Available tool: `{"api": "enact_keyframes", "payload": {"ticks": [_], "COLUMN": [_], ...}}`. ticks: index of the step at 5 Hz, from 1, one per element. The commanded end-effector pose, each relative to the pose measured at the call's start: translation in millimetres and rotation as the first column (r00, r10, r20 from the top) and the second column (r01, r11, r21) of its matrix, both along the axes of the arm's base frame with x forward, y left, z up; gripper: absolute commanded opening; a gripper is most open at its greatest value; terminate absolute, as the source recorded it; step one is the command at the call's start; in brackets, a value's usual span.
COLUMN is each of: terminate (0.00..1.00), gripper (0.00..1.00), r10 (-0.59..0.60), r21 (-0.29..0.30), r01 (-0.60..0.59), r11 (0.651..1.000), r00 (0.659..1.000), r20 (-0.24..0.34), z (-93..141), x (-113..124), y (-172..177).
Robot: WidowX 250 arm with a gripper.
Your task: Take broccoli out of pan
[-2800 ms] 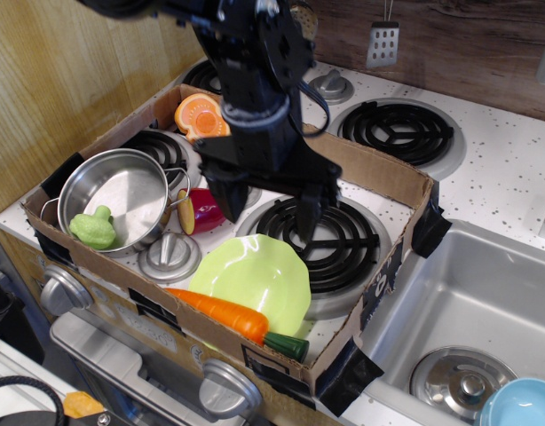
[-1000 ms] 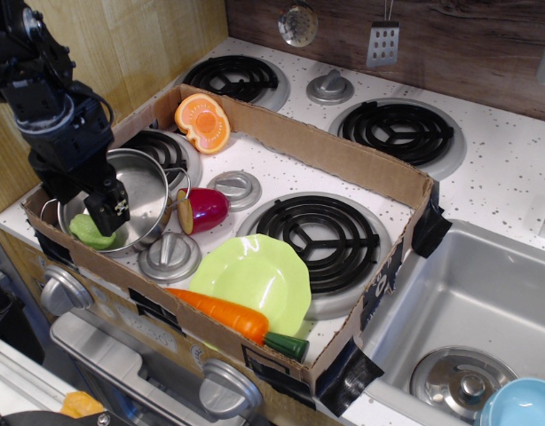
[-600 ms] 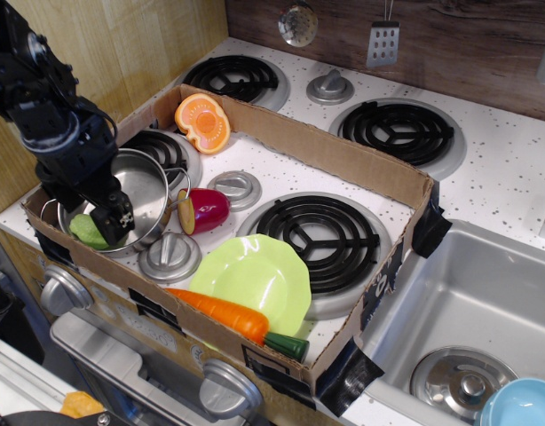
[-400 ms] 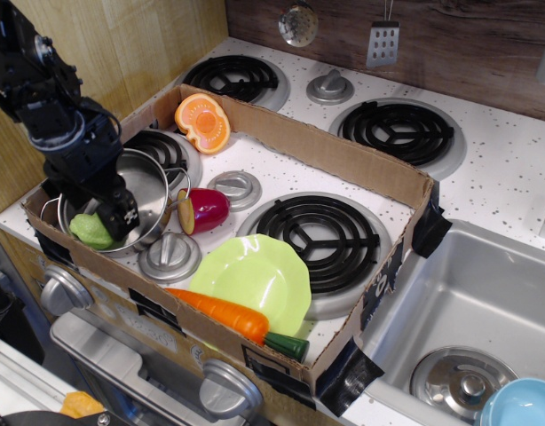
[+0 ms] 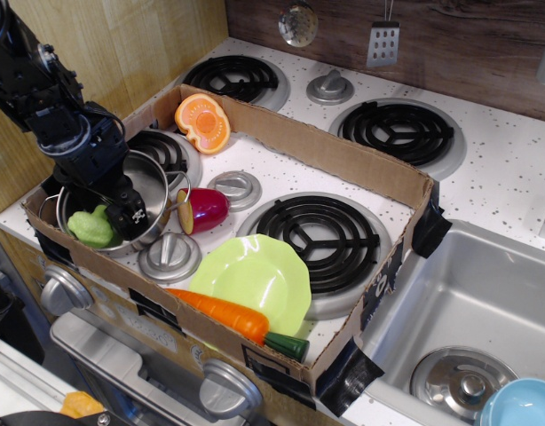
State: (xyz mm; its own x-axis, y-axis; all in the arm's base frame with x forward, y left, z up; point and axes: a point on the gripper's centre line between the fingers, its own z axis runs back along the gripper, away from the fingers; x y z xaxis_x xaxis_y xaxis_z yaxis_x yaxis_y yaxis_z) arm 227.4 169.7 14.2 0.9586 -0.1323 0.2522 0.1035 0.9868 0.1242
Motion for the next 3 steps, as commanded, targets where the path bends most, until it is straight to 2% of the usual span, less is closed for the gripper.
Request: {"api": "enact_keyframes", "payload": {"ticks": [1,2,3], "terminate": [0.0,0.0,0.0], "gripper": [0.0,0.0,0.0], "r10": [0.024,0.031,0.044], "r21": [0.024,0.03,0.04], "r01": [-0.024,-0.032,-0.044], "r11": [0.999,0.999,0.998], "r00": [1.0,0.999,0.999], "r20": [0.02,0.02,0.002], "z": [12.2,17.3,37.4], "x": [-3.9,-5.9,2.8], "y": [-1.9,-3.2,-6.5]}}
